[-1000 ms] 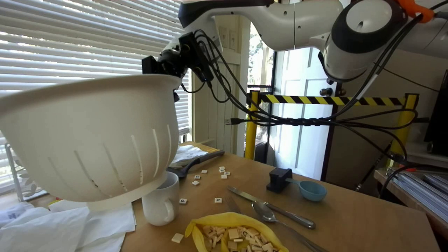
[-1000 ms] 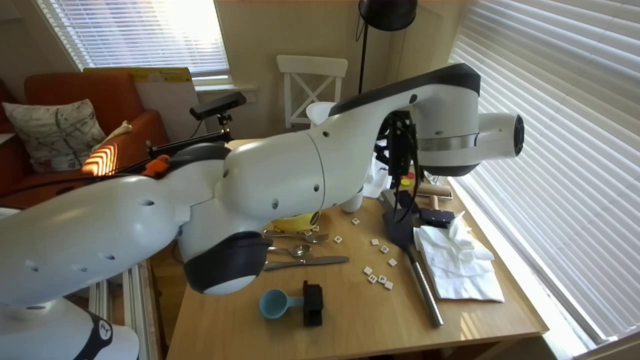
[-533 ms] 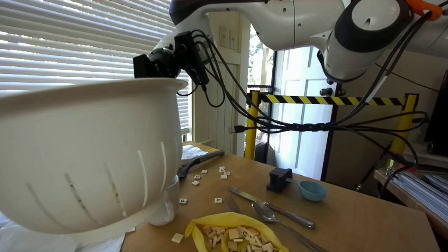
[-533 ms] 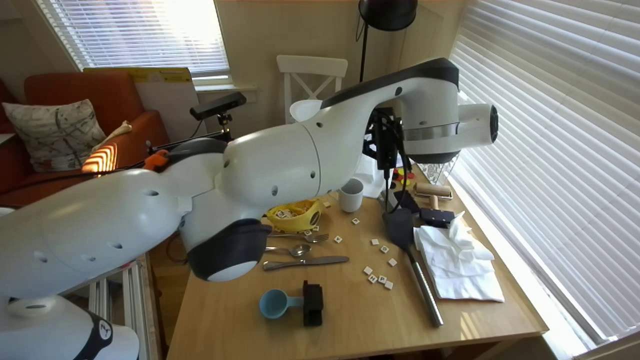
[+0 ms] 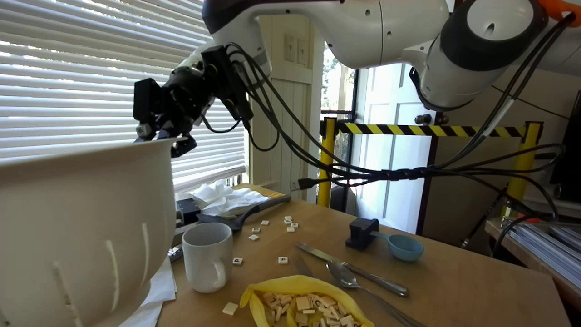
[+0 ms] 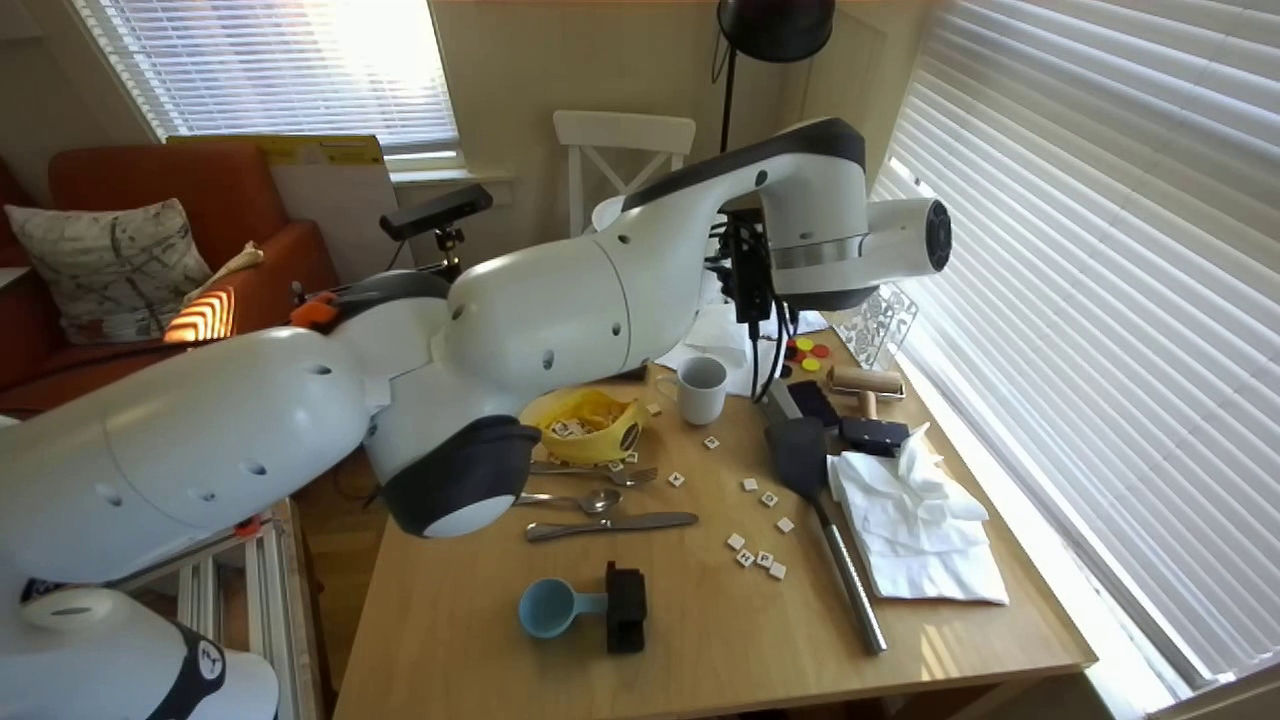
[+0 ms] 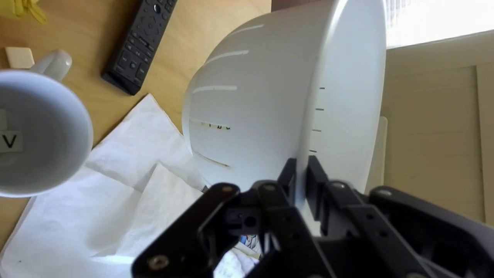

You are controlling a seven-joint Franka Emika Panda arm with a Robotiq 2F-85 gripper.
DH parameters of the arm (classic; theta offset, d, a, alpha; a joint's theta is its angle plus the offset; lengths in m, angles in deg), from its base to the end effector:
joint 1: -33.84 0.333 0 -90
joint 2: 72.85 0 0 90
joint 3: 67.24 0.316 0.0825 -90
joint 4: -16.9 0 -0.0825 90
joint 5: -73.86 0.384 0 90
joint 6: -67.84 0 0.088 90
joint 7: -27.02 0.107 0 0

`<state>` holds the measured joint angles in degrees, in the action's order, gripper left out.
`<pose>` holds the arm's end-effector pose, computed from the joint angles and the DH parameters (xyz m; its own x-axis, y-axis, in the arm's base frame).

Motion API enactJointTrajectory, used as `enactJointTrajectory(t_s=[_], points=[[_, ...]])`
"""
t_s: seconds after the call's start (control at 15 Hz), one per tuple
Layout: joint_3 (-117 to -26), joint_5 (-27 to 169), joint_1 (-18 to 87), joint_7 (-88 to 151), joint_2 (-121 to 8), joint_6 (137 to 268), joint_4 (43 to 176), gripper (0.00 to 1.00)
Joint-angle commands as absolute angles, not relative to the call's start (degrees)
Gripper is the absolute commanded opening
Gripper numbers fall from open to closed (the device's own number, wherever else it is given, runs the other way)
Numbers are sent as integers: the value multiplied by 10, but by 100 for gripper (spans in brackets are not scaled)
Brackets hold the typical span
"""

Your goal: Move the colander

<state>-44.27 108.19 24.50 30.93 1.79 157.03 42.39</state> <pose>0.7933 0.0416 0.2929 0.9782 -0.0183 -0.2067 -0.1825 -0.5503 -0.8148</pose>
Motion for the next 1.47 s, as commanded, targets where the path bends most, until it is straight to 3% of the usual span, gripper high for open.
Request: enactJointTrajectory(t_s=[0.0, 1.0, 1.07, 1.2, 1.4], points=[[-451, 1086, 253, 295, 27, 1627, 424, 2], [-488, 1046, 253, 298, 49, 1667, 432, 2], [-488, 1044, 251, 300, 48, 1661, 433, 34], [-489, 1039, 251, 301, 45, 1648, 435, 41], [-486, 1032, 249, 297, 37, 1626, 433, 61]])
